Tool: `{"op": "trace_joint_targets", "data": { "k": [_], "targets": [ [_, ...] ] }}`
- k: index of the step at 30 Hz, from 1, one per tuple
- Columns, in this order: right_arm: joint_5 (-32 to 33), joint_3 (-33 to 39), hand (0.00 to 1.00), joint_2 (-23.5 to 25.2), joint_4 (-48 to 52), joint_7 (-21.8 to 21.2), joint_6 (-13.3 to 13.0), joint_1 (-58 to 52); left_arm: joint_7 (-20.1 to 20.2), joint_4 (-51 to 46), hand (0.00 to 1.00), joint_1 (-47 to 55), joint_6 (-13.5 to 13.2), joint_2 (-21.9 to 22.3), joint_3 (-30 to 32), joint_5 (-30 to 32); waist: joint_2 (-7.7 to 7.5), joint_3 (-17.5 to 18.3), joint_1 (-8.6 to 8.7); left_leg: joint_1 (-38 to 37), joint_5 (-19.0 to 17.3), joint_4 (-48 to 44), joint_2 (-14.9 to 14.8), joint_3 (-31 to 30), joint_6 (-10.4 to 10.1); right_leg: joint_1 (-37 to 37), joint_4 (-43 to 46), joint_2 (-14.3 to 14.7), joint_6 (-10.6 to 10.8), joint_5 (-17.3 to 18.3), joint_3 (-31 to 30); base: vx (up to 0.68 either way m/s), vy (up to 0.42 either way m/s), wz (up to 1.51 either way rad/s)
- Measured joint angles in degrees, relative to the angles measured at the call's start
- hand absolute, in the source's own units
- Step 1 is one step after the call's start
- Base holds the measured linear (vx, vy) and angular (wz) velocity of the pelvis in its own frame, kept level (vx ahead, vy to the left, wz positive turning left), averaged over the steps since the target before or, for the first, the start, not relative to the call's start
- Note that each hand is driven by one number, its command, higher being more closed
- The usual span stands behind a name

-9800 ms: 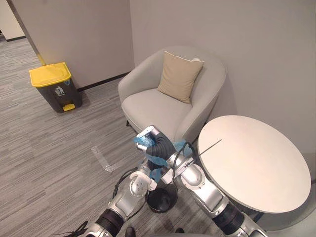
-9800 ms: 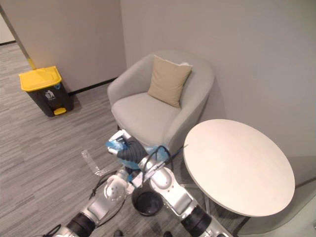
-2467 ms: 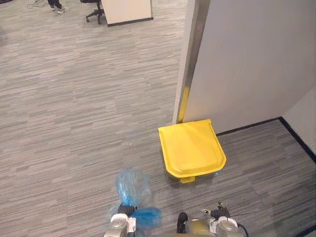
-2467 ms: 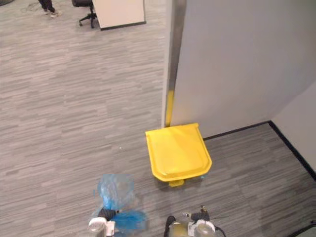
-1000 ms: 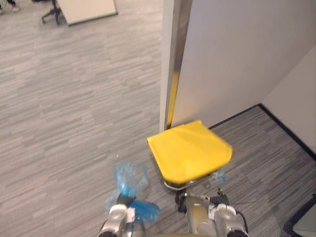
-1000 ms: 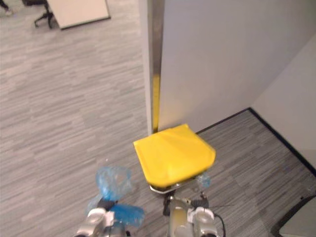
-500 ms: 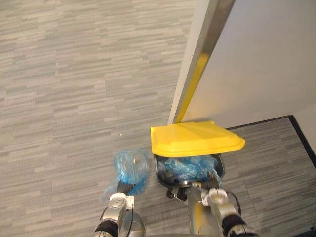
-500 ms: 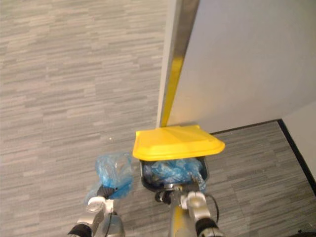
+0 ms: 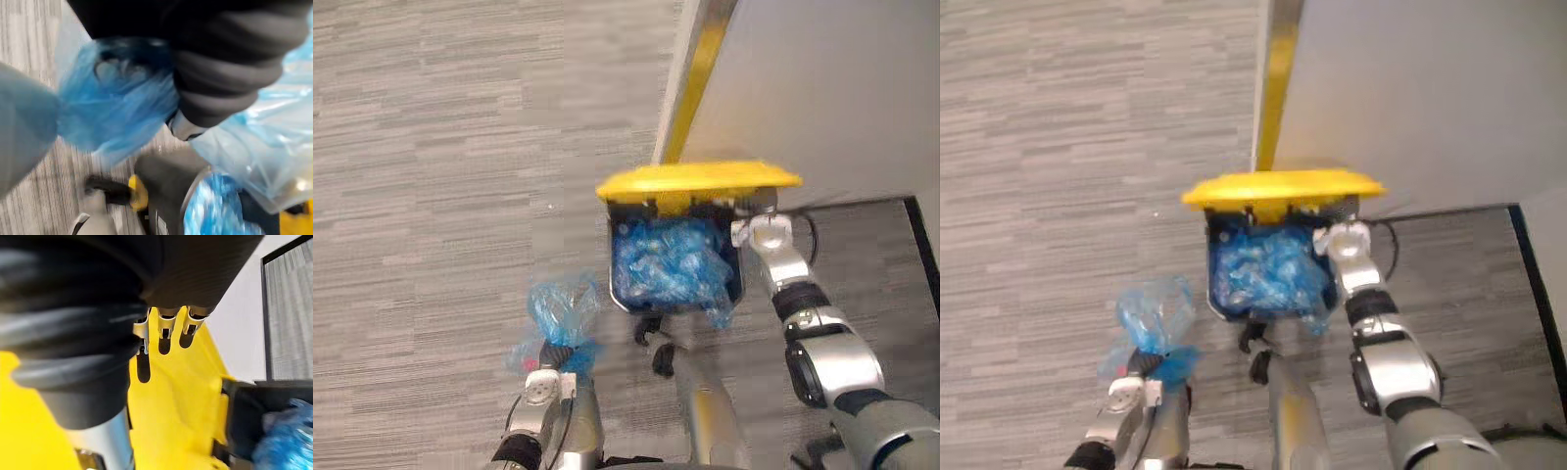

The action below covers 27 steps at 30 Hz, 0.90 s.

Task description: Gather rubbish on tea table into small bin, then transfer packed bag to large trash can.

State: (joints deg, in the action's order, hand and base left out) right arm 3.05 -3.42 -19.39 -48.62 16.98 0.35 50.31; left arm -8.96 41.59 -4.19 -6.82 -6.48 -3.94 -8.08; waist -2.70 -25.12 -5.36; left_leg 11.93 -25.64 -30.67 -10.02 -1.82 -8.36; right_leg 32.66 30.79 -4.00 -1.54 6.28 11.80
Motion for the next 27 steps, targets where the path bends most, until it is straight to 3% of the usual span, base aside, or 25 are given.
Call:
{"op": "trace_joint_targets", "data": {
  "k": [2, 3, 9, 19, 27],
  "targets": [
    [0.92, 0.01, 0.00, -0.08, 0.01, 0.01, -0.02, 0.13, 0.11, 0.05, 1.00, -0.12, 0.01, -0.19, -0.30, -0.01, 0.13, 0.03, -0.35, 1.20, 0.57, 0.40, -0.63, -0.45, 0.55, -0.86, -3.75, 0.45, 0.23, -2.13, 1.93, -0.05, -0.021, -0.02],
    [1.60, 0.02, 0.00, -0.49, -0.11, 0.01, 0.09, 0.07, 0.16, -0.60, 1.00, -0.14, -0.05, -0.03, -0.81, -0.01, 0.43, -0.14, 0.15, 0.94, 1.95, 1.77, -0.45, -0.26, -0.88, -1.59, -4.26, 0.09, 0.73, -3.79, 2.06, -0.06, 0.004, 0.08],
    [1.69, -0.08, 0.00, -1.14, -0.45, -0.04, 0.38, 0.24, 0.23, -7.06, 1.00, 0.37, -0.25, -1.61, -4.76, -1.14, 1.07, -0.19, 0.32, 0.03, 3.97, 3.39, 0.15, -2.04, -1.36, -5.18, -8.46, -0.35, -1.75, -7.40, 3.57, 0.01, 0.040, 0.20],
    [1.95, -0.73, 0.00, -1.14, -1.99, -0.10, 0.52, 0.72, 0.81, -21.55, 1.00, -0.06, -0.50, -1.80, -11.65, -4.96, 1.93, 0.44, 0.51, -0.25, 5.10, 3.95, 0.65, -1.84, -1.14, -7.24, -11.95, -0.63, -1.52, -9.90, 3.54, 0.01, 0.011, 0.03],
    [1.95, -4.18, 0.00, -1.09, -1.93, -1.10, 0.41, 0.72, 2.17, -35.61, 1.00, -2.94, -2.44, -1.91, -17.62, -9.73, 2.93, 1.64, 0.60, -0.66, 5.45, 4.13, 1.11, -1.12, -0.55, -8.86, -15.66, -0.24, -0.48, -11.84, 2.88, -0.05, -0.007, -0.03]
  ]
}}
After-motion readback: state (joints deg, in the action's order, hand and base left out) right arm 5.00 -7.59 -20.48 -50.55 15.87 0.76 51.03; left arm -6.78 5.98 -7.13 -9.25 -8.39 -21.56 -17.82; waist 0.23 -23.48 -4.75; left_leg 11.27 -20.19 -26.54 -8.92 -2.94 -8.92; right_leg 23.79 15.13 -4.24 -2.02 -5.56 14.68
